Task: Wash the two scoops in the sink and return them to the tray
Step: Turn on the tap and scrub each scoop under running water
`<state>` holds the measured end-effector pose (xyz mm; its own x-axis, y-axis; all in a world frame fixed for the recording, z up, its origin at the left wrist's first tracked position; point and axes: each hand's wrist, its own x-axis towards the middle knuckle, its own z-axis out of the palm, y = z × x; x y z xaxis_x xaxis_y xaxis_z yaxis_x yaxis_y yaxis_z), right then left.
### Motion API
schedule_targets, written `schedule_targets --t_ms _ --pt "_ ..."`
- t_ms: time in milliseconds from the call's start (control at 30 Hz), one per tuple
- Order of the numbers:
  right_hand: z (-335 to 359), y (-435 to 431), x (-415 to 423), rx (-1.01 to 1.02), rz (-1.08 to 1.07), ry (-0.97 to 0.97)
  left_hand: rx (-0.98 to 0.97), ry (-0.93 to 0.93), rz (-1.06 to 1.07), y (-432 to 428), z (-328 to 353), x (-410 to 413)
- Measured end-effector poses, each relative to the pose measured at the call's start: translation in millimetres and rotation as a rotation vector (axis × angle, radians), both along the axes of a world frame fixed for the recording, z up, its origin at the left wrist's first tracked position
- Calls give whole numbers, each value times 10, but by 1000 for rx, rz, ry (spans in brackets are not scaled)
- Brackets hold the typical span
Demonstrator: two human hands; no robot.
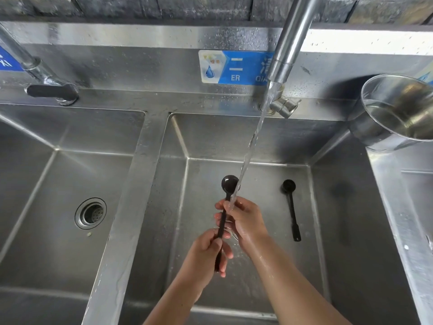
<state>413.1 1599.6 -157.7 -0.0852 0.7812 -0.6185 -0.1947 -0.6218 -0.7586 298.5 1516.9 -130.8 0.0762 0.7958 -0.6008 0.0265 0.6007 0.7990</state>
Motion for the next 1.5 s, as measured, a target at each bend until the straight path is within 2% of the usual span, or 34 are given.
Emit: schedule_targets --t_ms 167,267,367,533,633,733,867,1033,1233,1400,1500 --pt "-34 25 60 -11 -39 23 -49 -158 -20 -27 -49 -88" --pt "-74 24 89 -17 -67 6 -31 -66 -85 75 -48 -36" --pt "-75 38 110 6 -41 -9 -41 26 -65 231 -17 95" --pt "-17 49 94 -14 65 -92 -61 43 88 552 104 347" --pt "-11 -19 102 -73 47 24 -68 -6 143 633 160 421" --pt "7 -97 130 -81 55 120 -60 -33 156 539 175 398" --pt "18 -113 152 13 85 60 -110 -95 142 286 122 276" --pt "11 -116 132 -78 16 115 -181 -85 104 -64 -54 133" --pt "-155 -53 291 -80 16 -39 -116 58 113 14 -365 377" --pt "-430 65 711 -71 28 -160 -146 -47 167 292 -589 831" --pt "-645 202 996 -64 8 -236 -137 -26 172 464 -751 1135"
